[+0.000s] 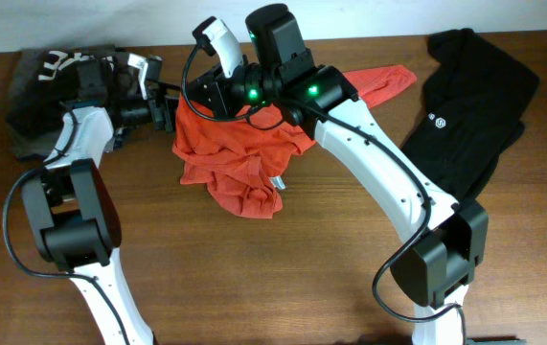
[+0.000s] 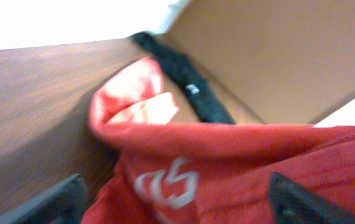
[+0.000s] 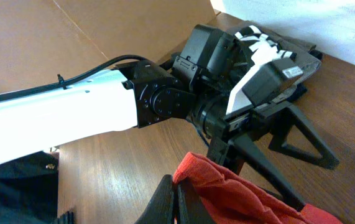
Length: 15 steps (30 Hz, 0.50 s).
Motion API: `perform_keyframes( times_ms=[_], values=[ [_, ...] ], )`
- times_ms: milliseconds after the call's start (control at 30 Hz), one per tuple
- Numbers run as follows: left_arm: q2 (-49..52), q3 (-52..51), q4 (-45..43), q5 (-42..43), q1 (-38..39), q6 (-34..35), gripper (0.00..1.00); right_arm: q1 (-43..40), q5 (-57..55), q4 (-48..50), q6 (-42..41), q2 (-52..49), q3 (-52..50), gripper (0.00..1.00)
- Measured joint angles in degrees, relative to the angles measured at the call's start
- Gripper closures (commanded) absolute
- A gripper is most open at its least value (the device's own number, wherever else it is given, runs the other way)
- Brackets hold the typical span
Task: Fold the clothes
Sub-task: 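Grasp the T-shirt's left edge with the left gripper near the right gripper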
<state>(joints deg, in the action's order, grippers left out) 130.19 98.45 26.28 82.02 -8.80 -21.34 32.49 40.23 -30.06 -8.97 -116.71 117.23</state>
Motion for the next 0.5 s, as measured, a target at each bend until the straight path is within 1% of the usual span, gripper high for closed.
perform_keyframes(
  times_ms=[33,67,100,300,500],
  values=[
    [0.00,0.00,-0.37,1.09,0.04,-0.31,0.86,-0.09,0.02,-0.02,0.04,0.00,0.00,0.96],
    [0.00,0.00,-0.61,2.01,0.00,0.02,0.98,-0.22,0.04,-0.17,0.02,0.00,0.00,0.96],
    [0.00,0.02,-0.90,3.23,-0.22,0.46,0.99,-0.37,0.04,-0.37,0.04,0.00,0.00,0.96],
    [0.00,0.02,-0.87,6.01,-3.15,5.14,0.99,-3.30,-0.28,-1.29,0.17,0.00,0.00,0.96],
    [0.00,0.02,-1.18,6.51,-6.51,8.63,0.99,-8.39,-5.88,-5.77,1.20,0.00,0.00,0.96]
  ],
)
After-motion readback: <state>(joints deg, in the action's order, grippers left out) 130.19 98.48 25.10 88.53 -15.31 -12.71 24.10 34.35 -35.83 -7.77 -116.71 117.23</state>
